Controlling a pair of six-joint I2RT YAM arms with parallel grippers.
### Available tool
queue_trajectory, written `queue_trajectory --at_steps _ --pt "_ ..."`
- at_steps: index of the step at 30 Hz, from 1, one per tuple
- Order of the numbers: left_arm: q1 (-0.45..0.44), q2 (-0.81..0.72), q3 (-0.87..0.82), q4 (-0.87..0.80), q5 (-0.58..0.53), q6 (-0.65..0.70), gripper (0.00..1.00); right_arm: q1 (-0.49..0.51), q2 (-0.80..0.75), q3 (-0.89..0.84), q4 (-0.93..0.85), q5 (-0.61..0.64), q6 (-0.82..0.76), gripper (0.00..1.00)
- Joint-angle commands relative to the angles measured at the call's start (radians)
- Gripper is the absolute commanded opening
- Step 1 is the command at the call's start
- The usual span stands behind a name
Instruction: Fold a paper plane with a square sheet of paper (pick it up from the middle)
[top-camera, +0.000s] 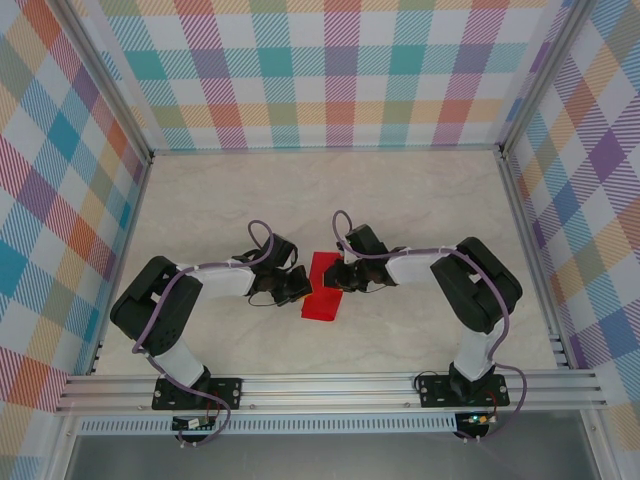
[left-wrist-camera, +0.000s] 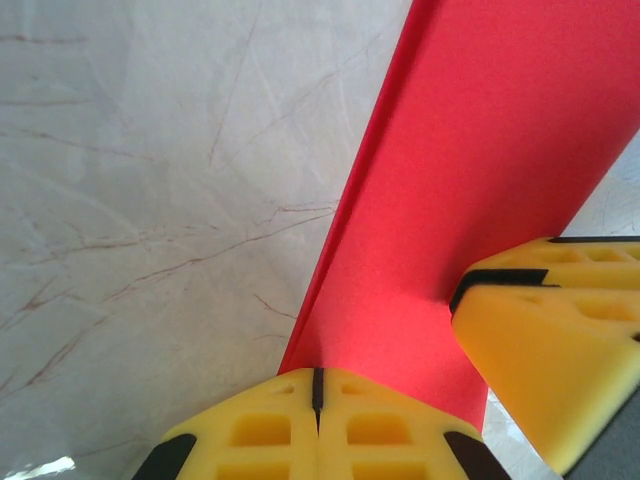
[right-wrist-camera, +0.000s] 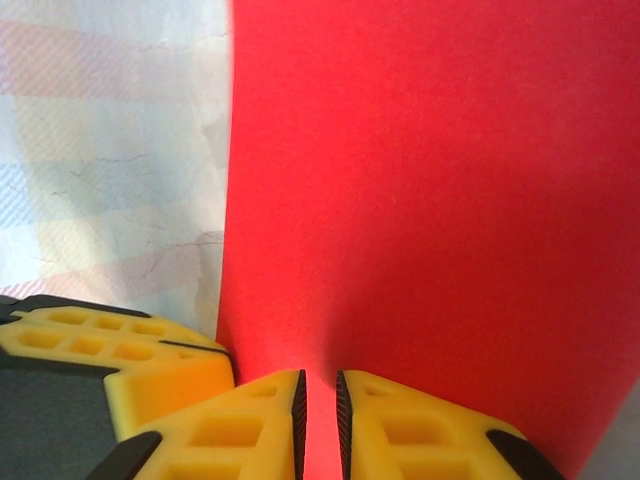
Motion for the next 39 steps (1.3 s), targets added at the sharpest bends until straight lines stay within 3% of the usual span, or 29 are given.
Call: queue_trajectory --at_steps 1,10,18,27,39 --pt "-0.004 0.065 -0.043 -0.191 -0.132 -0.003 0.00 -0.028 0.030 -0.004 0.026 0.014 -0.026 0.18" --pt "-0.005 0.073 -0.050 -0.228 -0.146 -0.002 0.00 -0.122 -0.017 -0.056 0.020 0.059 -0.027 0.18" --pt "-0.005 0.072 -0.043 -0.220 -0.136 0.000 0.00 -0.079 -0.152 -0.009 -0.008 0.022 -0.040 0.19" --pt "-0.005 0.071 -0.036 -0.233 -0.139 -0.007 0.00 -0.042 0.023 0.099 -0.007 -0.064 -0.056 0.17" --pt "-0.008 0.064 -0.037 -0.266 -0.152 0.026 0.00 -0.103 0.096 0.087 0.010 -0.002 -0.047 0.14"
